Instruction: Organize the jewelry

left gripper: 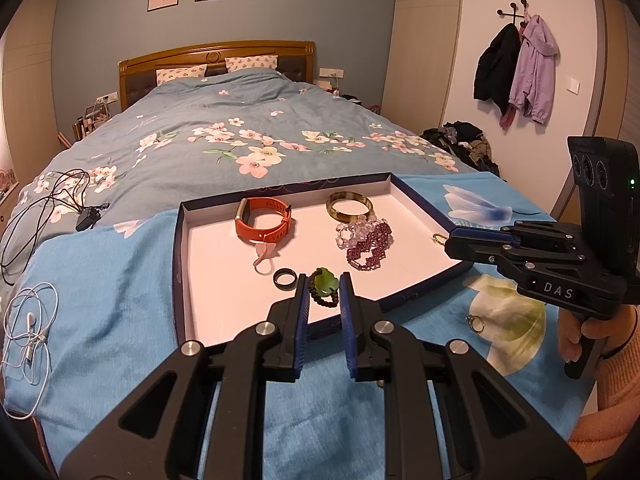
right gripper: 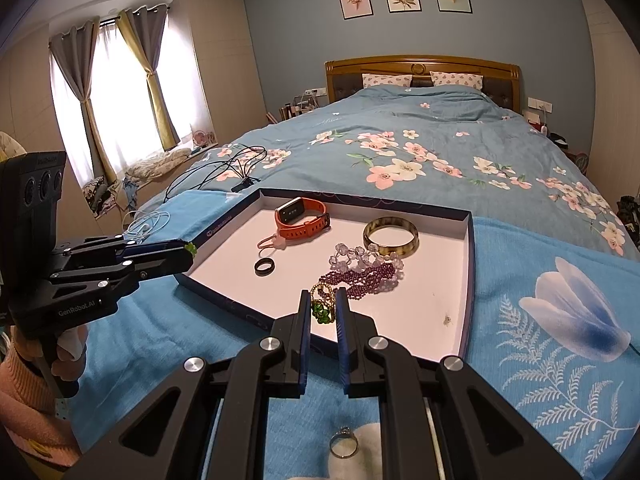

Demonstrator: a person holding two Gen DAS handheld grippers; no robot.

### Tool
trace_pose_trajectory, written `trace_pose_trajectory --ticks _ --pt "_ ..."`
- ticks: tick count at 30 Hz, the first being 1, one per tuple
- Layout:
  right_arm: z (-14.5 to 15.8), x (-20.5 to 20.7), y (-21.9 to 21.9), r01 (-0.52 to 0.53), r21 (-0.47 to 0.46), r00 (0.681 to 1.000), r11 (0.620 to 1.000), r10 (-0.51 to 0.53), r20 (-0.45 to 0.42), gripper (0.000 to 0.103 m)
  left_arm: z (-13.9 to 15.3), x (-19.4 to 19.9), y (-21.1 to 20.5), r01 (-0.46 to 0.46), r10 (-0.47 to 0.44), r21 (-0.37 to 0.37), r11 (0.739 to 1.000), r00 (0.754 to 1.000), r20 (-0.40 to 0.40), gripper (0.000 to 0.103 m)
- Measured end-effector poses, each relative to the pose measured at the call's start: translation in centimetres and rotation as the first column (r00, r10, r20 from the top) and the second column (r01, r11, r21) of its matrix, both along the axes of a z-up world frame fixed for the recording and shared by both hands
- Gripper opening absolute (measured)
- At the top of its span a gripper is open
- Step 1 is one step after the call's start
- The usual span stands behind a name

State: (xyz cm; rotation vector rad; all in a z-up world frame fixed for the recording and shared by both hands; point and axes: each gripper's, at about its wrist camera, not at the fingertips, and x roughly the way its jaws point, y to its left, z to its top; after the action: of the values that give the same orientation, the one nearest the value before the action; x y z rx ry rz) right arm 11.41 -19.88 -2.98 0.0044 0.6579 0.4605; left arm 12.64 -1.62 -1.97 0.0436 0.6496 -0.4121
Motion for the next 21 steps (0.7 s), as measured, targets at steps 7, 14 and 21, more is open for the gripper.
trace_pose_trajectory --ticks 7,14,21 --pt "-0.14 0.38 0.12 -0.002 -0.002 1.000 1.000 0.002 -0.006 0.010 0.02 -0.12 0.05 0.000 0.000 0.000 1.000 1.000 0.000 0.015" --pt "-0.29 0.76 0.19 -0.003 0.005 1.000 1.000 0.003 -0.014 0.010 0.05 0.22 -0.11 0.000 0.000 0.001 1.000 1.000 -0.001 0.015" --pt "-0.40 0.96 0.19 -0.004 0.005 1.000 1.000 0.004 -0.015 0.010 0.01 0.34 -0.19 0.000 0.000 0.003 1.000 1.000 -0.003 0.015"
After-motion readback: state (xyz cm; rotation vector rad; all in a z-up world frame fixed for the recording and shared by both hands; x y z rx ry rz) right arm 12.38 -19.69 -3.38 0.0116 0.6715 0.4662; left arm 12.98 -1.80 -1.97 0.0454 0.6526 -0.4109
